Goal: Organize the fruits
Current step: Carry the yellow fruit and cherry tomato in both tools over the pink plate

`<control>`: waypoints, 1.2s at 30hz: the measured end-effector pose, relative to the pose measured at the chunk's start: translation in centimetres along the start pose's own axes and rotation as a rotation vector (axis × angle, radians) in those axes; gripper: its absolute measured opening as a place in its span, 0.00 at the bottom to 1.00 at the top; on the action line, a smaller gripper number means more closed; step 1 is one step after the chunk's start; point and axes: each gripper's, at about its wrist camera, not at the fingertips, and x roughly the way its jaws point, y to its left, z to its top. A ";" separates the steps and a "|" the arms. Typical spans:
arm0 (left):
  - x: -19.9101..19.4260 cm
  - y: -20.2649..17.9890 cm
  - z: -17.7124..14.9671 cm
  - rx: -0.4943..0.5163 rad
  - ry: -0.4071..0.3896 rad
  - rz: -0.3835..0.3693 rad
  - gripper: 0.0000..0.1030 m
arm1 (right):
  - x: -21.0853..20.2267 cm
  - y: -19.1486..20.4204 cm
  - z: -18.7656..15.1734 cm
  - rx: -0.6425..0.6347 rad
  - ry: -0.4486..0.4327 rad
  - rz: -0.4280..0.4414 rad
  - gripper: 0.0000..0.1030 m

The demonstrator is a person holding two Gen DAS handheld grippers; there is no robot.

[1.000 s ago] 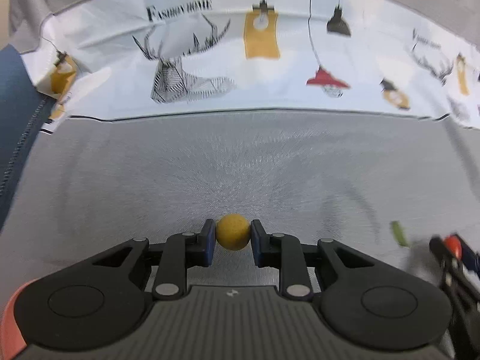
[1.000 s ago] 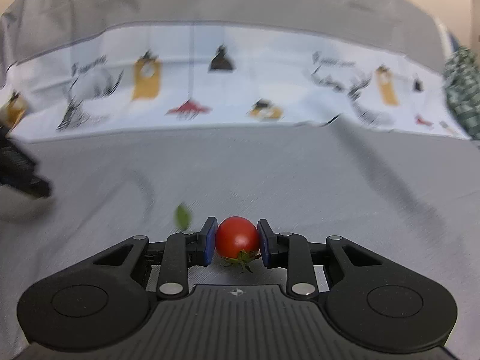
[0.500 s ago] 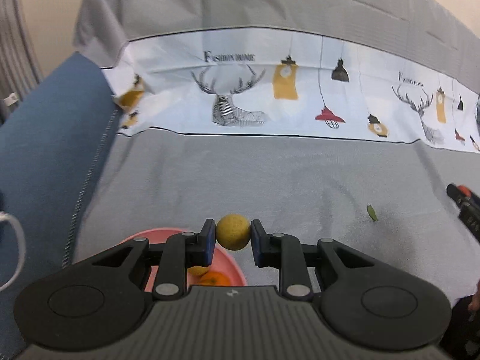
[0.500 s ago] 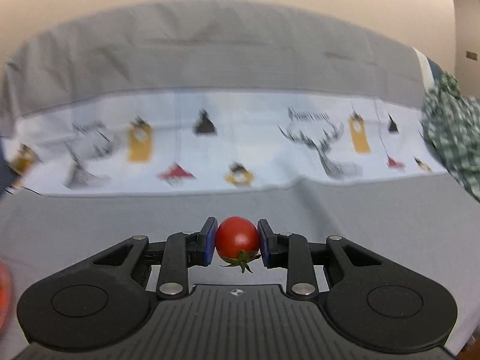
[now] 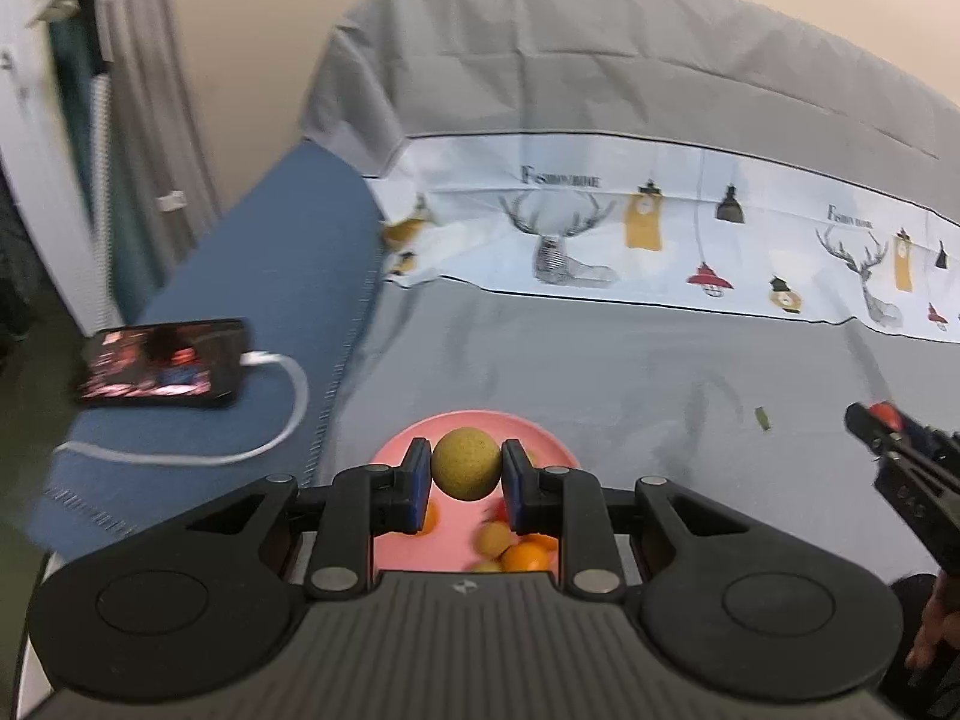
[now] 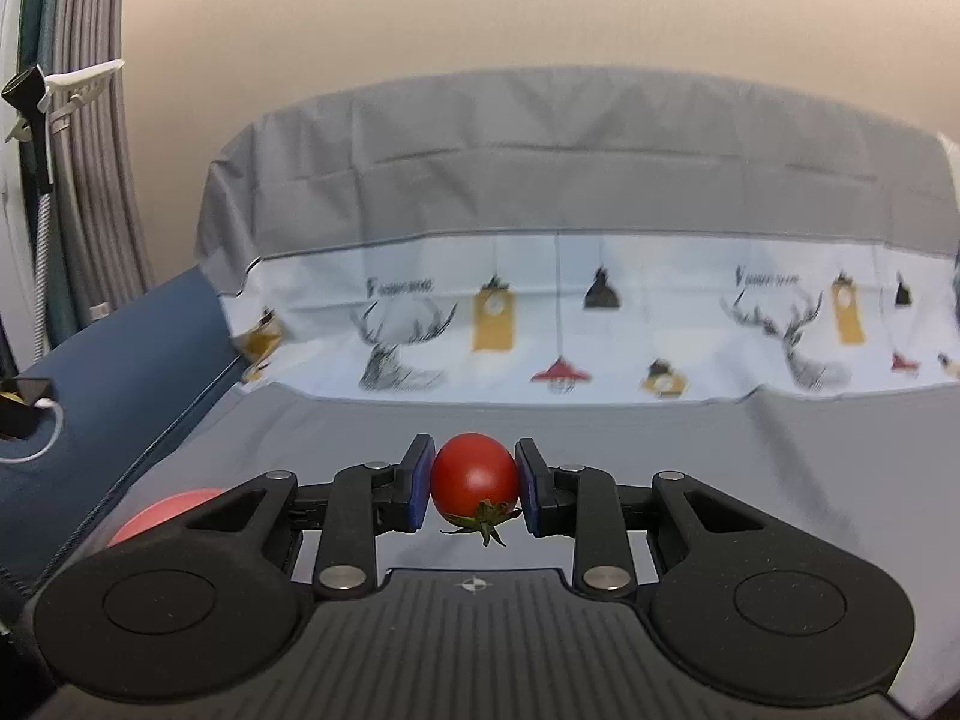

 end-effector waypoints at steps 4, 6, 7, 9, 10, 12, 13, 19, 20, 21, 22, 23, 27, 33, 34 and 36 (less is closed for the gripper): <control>-2.0 0.3 -1.1 -0.025 0.016 -0.017 0.27 | -0.5 0.7 -0.7 0.005 0.019 0.022 0.29; -2.2 -0.1 -1.3 -0.018 0.022 -0.042 0.27 | -0.9 1.0 -0.7 0.006 0.019 0.024 0.29; -2.0 -0.4 -1.2 -0.013 0.021 -0.052 0.27 | -1.0 1.1 -0.7 0.001 0.020 0.023 0.29; -1.7 -0.9 -1.1 -0.007 0.012 -0.073 0.27 | -0.9 1.2 -0.7 -0.007 0.027 0.024 0.29; -1.5 -1.1 -1.0 -0.009 0.004 -0.087 0.27 | -0.9 1.3 -0.5 -0.015 0.033 0.027 0.29; -1.0 -1.1 -0.8 -0.023 -0.004 -0.116 0.27 | -0.8 1.4 -0.4 -0.025 0.038 0.031 0.29; -0.6 -1.1 -0.8 -0.025 -0.008 -0.136 0.27 | -0.7 1.4 -0.2 -0.030 0.041 0.031 0.29; 1.2 0.1 -0.7 -0.042 -0.014 -0.150 0.27 | -0.6 2.0 0.7 -0.047 0.076 0.070 0.29; 1.3 0.7 -0.9 -0.060 -0.013 -0.149 0.27 | -0.6 2.3 0.6 -0.056 0.083 0.082 0.30; 1.4 1.2 -1.0 -0.075 -0.013 -0.142 0.27 | -0.5 2.6 0.6 -0.072 0.090 0.098 0.29; 1.5 1.8 -1.2 -0.090 -0.010 -0.131 0.27 | -0.5 3.0 0.5 -0.086 0.094 0.112 0.29; 1.6 2.3 -1.4 -0.106 -0.002 -0.120 0.27 | -0.5 3.5 0.4 -0.097 0.095 0.126 0.29; 1.7 3.4 -1.8 -0.112 0.009 -0.124 0.27 | -1.0 4.9 0.6 -0.116 0.089 0.145 0.29; 1.9 2.9 -1.9 -0.086 0.021 -0.103 0.27 | -2.3 6.3 1.3 -0.087 0.080 0.204 0.29; 2.0 2.8 -1.9 -0.087 0.025 -0.100 0.27 | -2.1 6.5 1.2 -0.079 0.081 0.221 0.30; 2.5 2.8 -1.9 -0.084 0.036 -0.095 0.27 | -1.4 7.0 1.0 -0.061 0.087 0.253 0.30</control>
